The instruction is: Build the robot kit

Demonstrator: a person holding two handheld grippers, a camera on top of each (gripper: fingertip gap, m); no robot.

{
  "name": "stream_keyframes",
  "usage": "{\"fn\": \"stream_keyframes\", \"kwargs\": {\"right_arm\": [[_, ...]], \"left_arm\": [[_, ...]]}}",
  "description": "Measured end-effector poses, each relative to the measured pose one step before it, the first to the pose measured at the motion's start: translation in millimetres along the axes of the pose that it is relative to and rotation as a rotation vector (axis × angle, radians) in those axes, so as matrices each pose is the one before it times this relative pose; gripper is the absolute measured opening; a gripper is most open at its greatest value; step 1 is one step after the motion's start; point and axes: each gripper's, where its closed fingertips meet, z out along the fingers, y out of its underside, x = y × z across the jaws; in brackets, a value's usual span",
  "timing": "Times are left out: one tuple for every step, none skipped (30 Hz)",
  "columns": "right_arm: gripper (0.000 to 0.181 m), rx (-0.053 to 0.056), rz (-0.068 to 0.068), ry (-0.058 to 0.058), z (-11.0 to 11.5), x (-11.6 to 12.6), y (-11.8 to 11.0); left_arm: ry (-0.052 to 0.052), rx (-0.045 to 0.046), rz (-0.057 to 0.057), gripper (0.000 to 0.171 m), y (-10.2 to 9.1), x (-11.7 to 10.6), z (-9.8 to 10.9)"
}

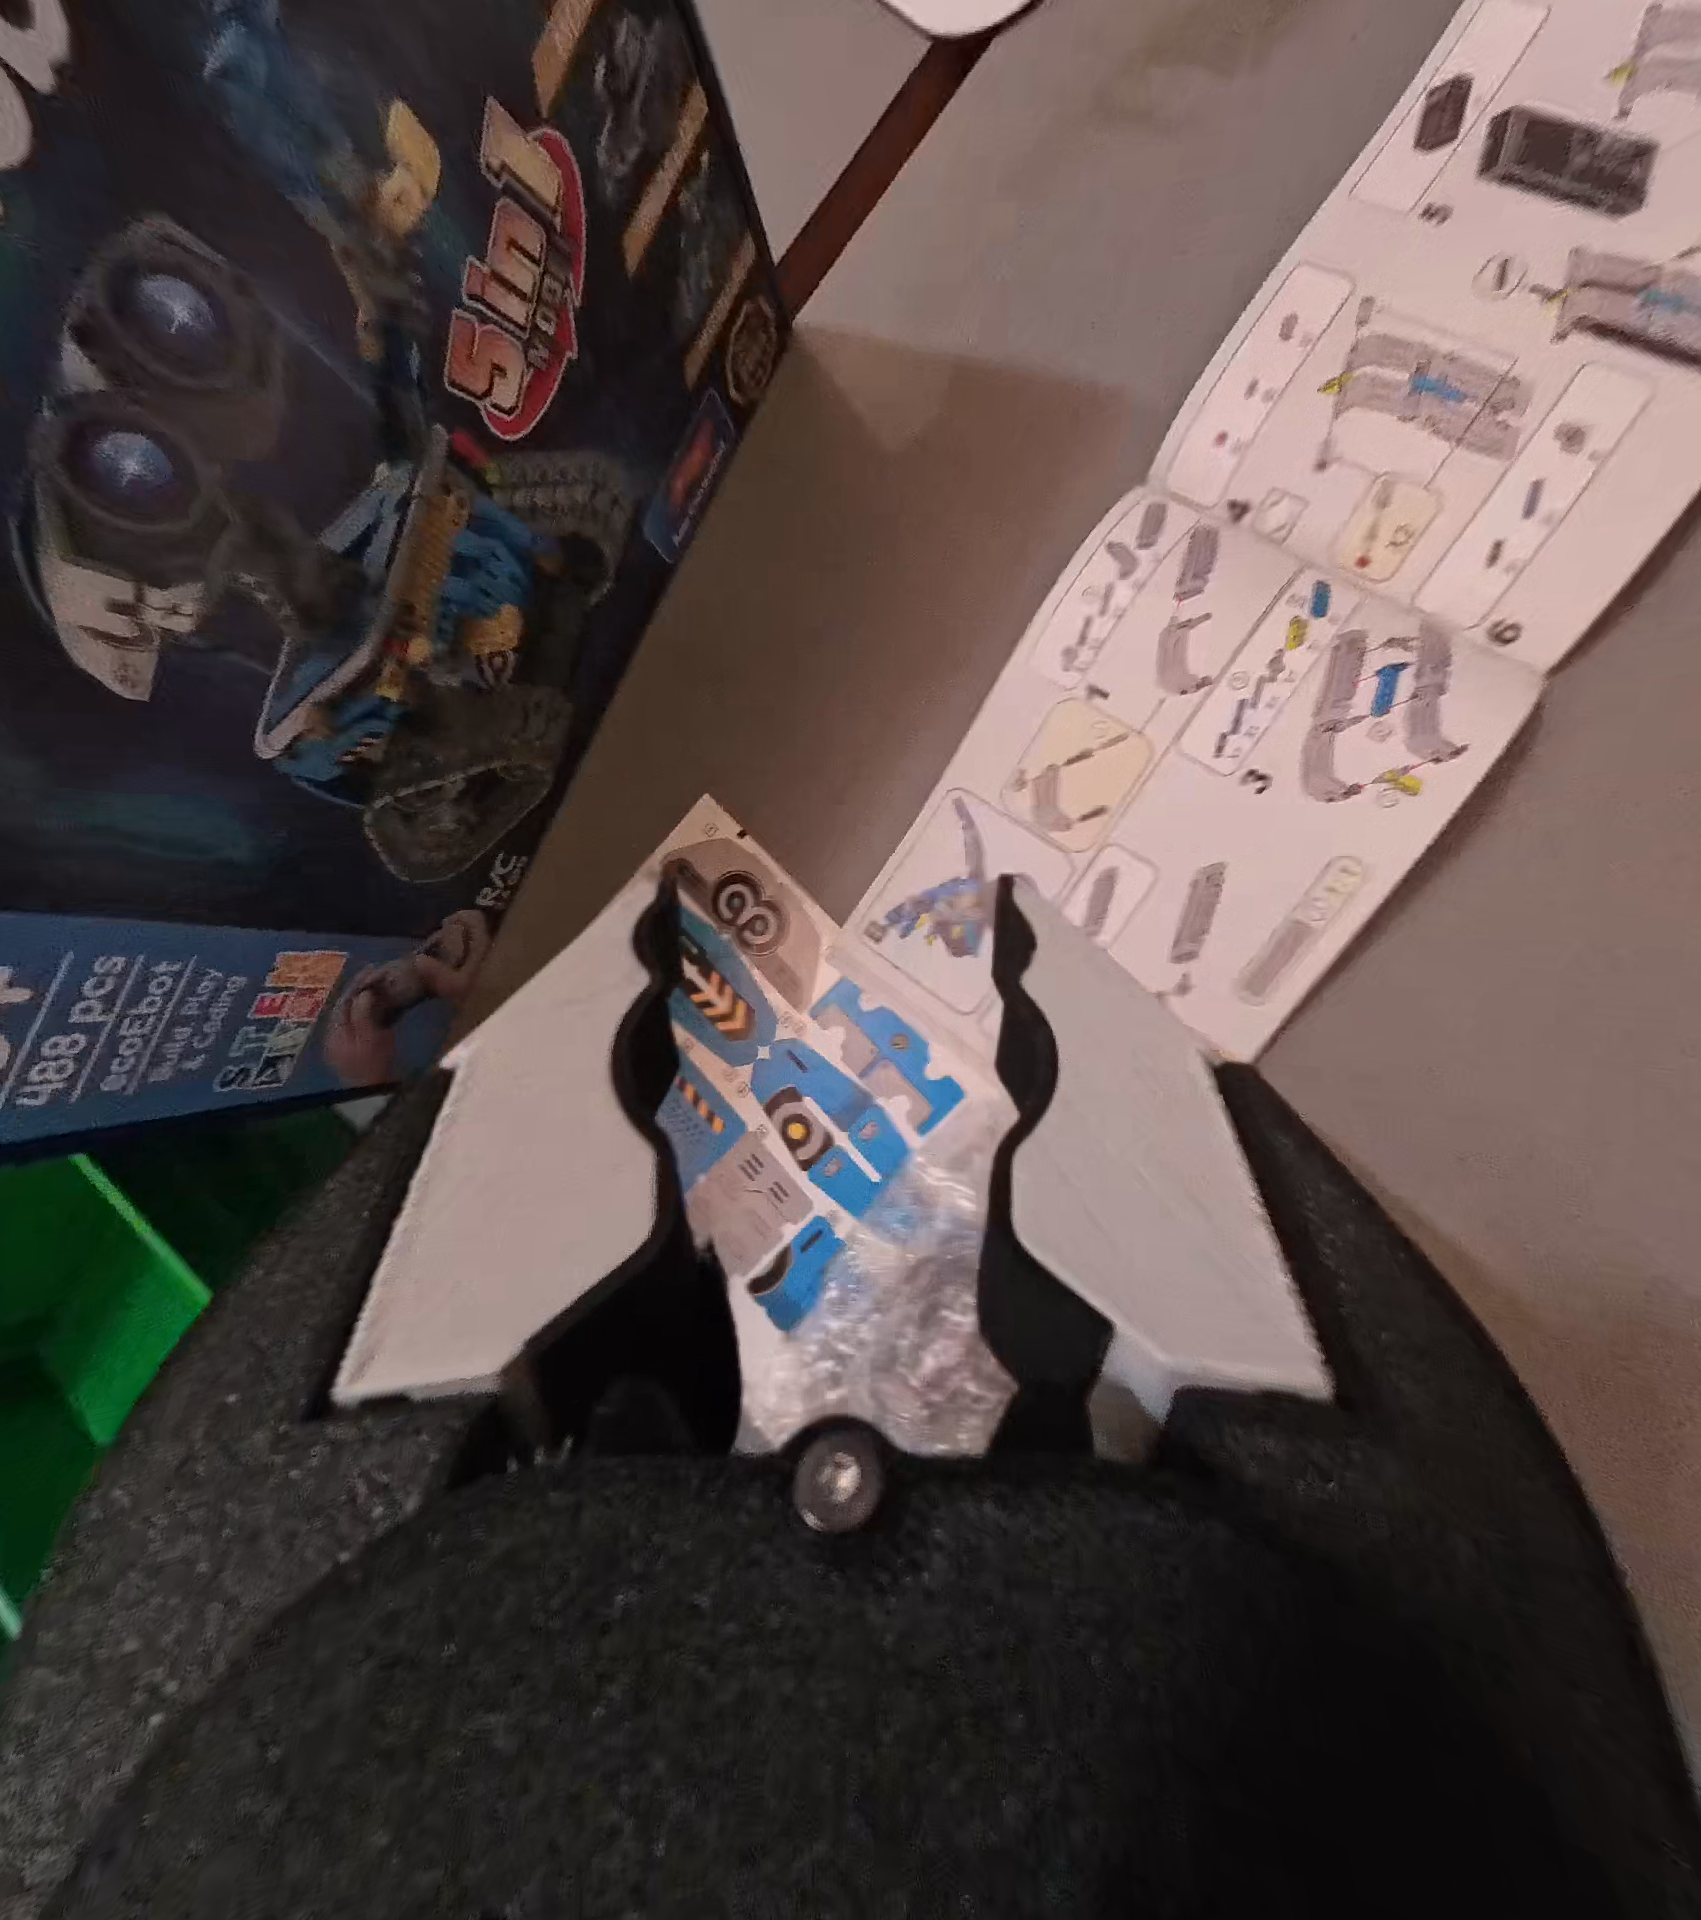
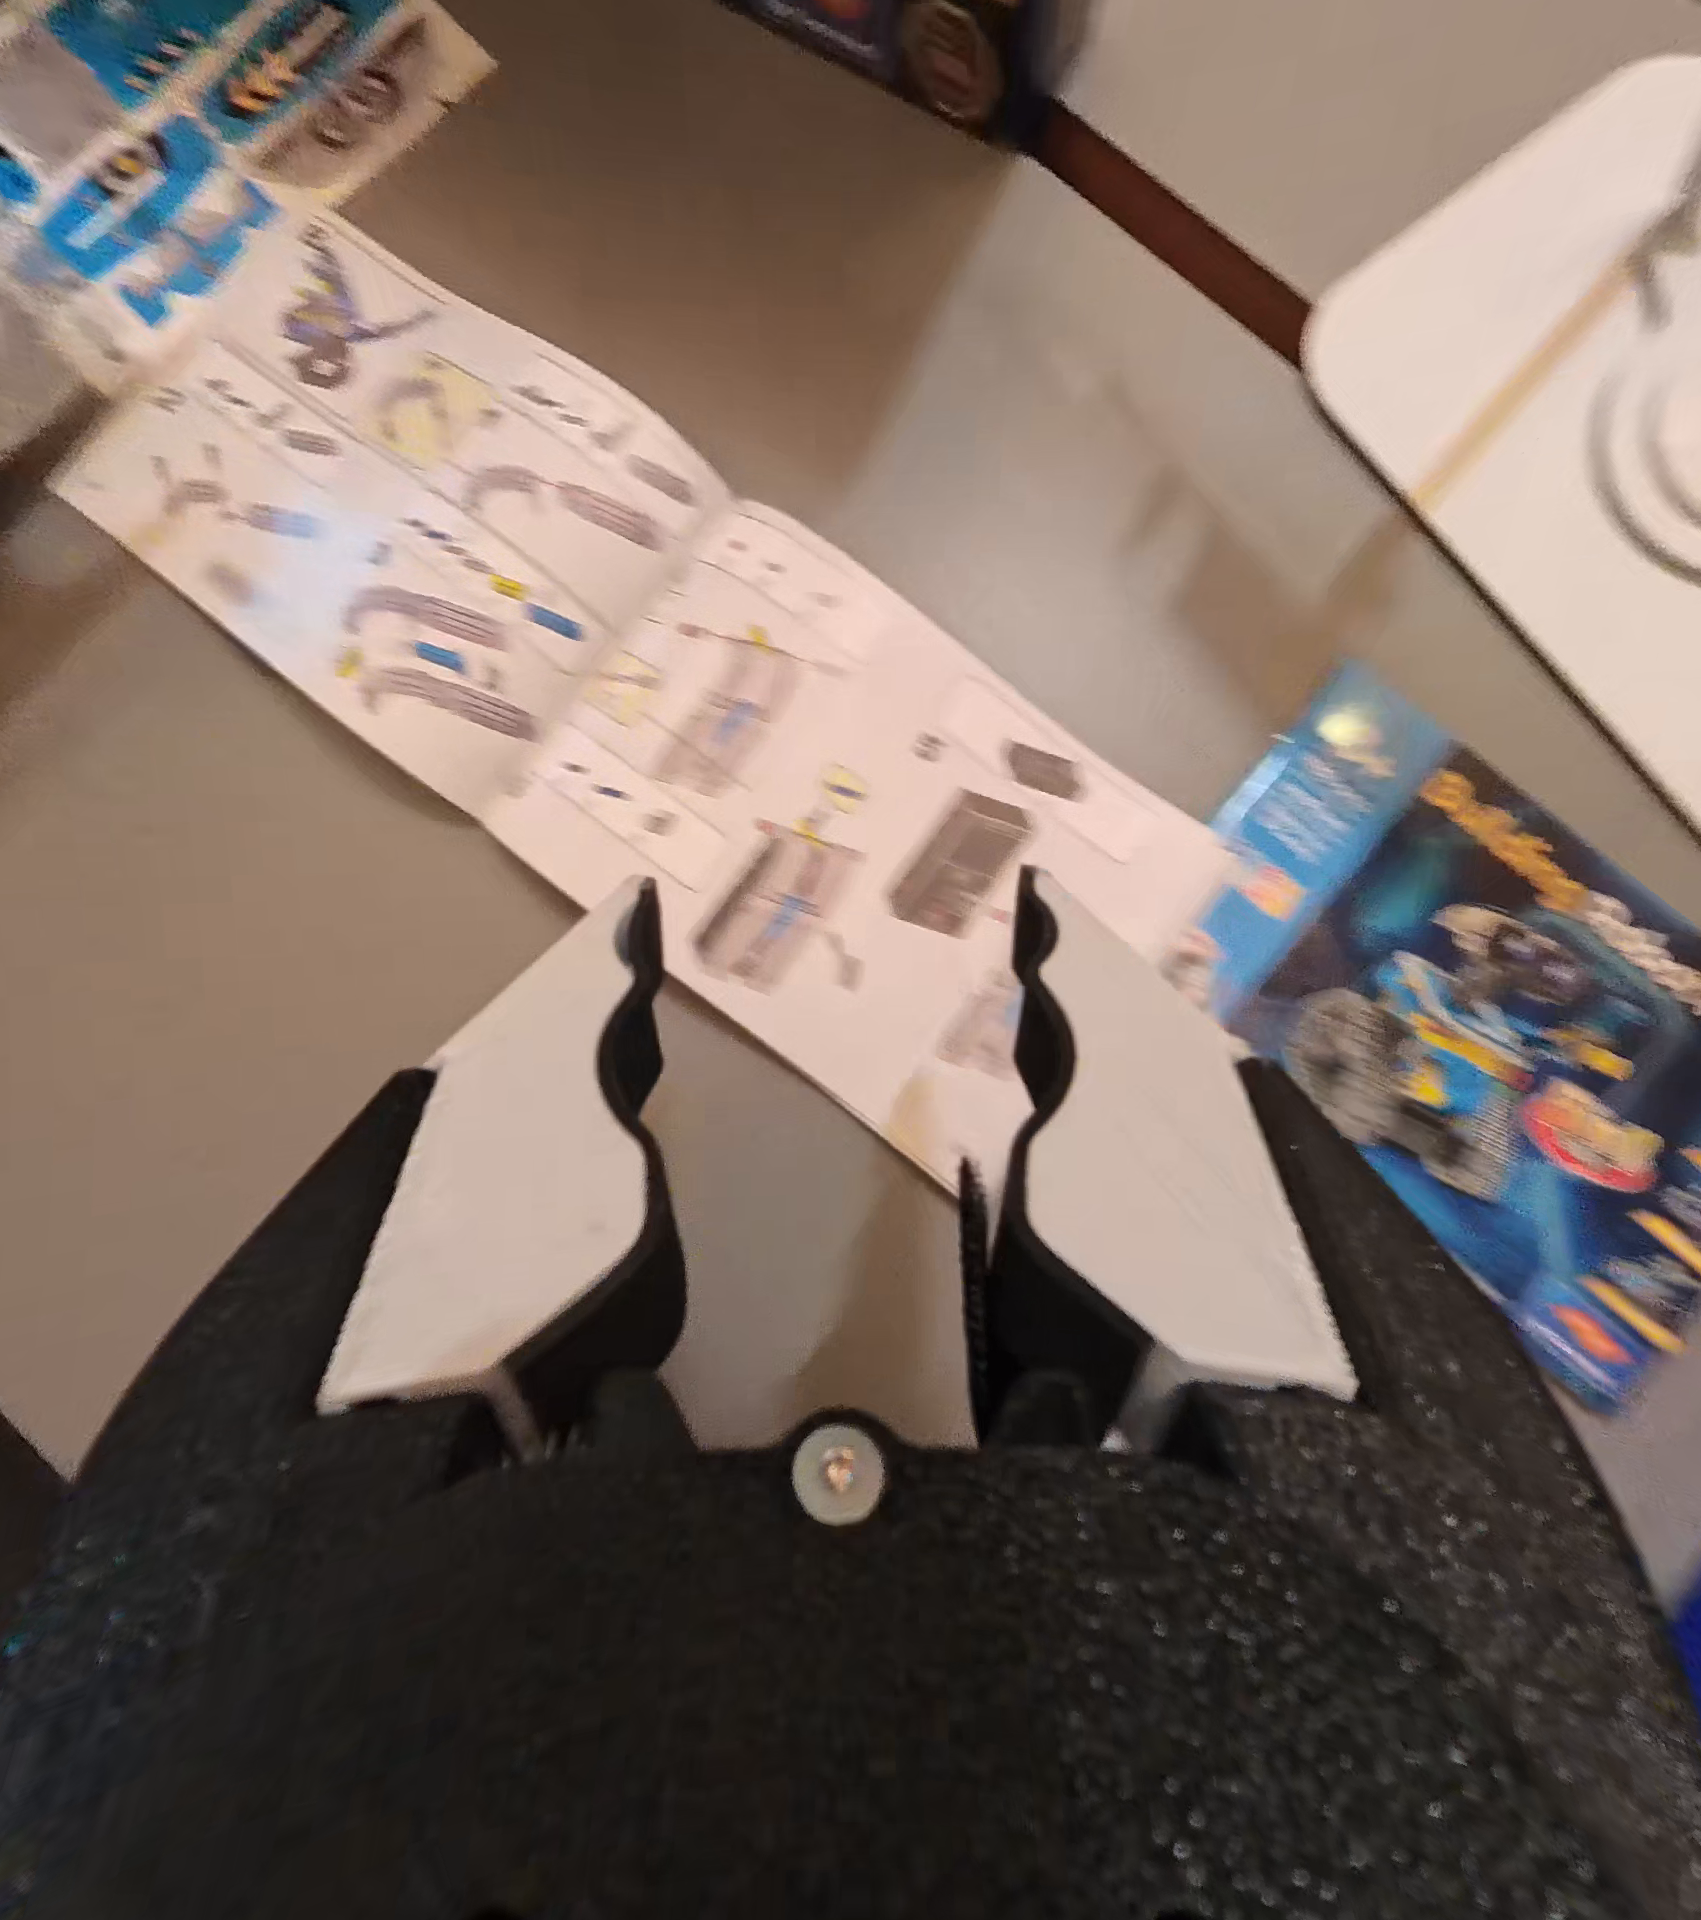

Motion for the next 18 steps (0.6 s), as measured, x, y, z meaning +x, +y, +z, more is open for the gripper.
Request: {"fn": "stream_keyframes", "kwargs": {"right_arm": [[0.063,0.0283,0.0119,-0.0143,11.24,-13.8,-2.44],[0.059,0.041,0.032,-0.0336,14.0,-15.35,-1.73],[0.054,0.0439,0.0488,-0.0497,14.77,-16.01,-0.63],[0.053,0.0473,0.0526,-0.0392,13.65,-12.64,0.26],[0.053,0.0355,0.0437,-0.0215,10.9,-9.56,2.06],[0.052,0.0128,0.0141,-0.0253,8.25,-10.76,4.11],[0.052,0.001,-0.0179,-0.0081,5.43,-8.31,4.0],[0.052,-0.0088,-0.033,0.015,2.2,-3.87,3.97],[0.053,-0.0002,-0.0383,0.0194,-0.73,-2.15,2.61],[0.053,0.012,-0.0307,0.0169,-2.68,-1.37,1.58],[0.052,0.0198,-0.0207,0.0231,-3.6,0.9,0.84],[0.052,0.0162,-0.0119,0.0203,-3.0,2.23,0.74],[0.051,0.0055,-0.0042,0.001,-1.71,0.96,1.28],[0.05,-0.0006,0.0008,-0.0063,-0.69,1.51,0.94],[0.051,-0.001,0.0038,0.0014,0.32,3.33,0.41],[0.051,0.0011,0.0046,-0.0027,0.4,2.6,0.18],[0.051,0.0103,0.0037,-0.0042,0.1,2.09,-0.86],[0.05,0.0138,-0.0055,0.0066,-0.66,3.43,-1.37]], "left_arm": [[0.0104,0.03096,-0.0424,0.055,-5.82,14.89,-8.14],[0.0186,0.04591,-0.0959,0.047,-6.53,18.87,-6.56],[0.0281,0.04452,-0.1231,0.046,-2.98,22.76,-4.82],[0.0418,0.04941,-0.0938,0.046,1.49,25.76,-3.64],[0.0033,0.05482,-0.0657,0.046,5.13,17.41,-1.96],[-0.0482,0.03819,-0.0623,0.046,10.43,5.36,-0.28],[-0.0541,0.03251,-0.0575,0.047,13.06,0.59,1.33],[-0.022,0.02887,-0.0529,0.047,13.52,2.26,3.24],[0.0135,0.02852,-0.038,0.048,12.4,4.26,3.95],[0.0098,0.0207,-0.0269,0.049,11.62,0.59,3.88],[-0.0014,0.01813,-0.0183,0.053,8.72,-3.69,3.1],[0.0011,0.00183,-0.0186,0.055,7.52,-3.98,1.91],[0.0242,-0.02193,-0.0149,0.059,4.6,-0.01,2.17],[0.0201,-0.00251,-0.0116,0.062,-1.8,0.33,1.66],[0.0155,0.02274,0.001,0.062,-5.69,1.28,0.92],[0.0033,0.02218,0.0103,0.061,-5.54,0.8,1.35],[-0.0068,0.00963,0.0085,0.06,-4.53,0.09,2.77],[0.008,0.00147,0.0,0.055,-5.65,3.25,2.85]]}}
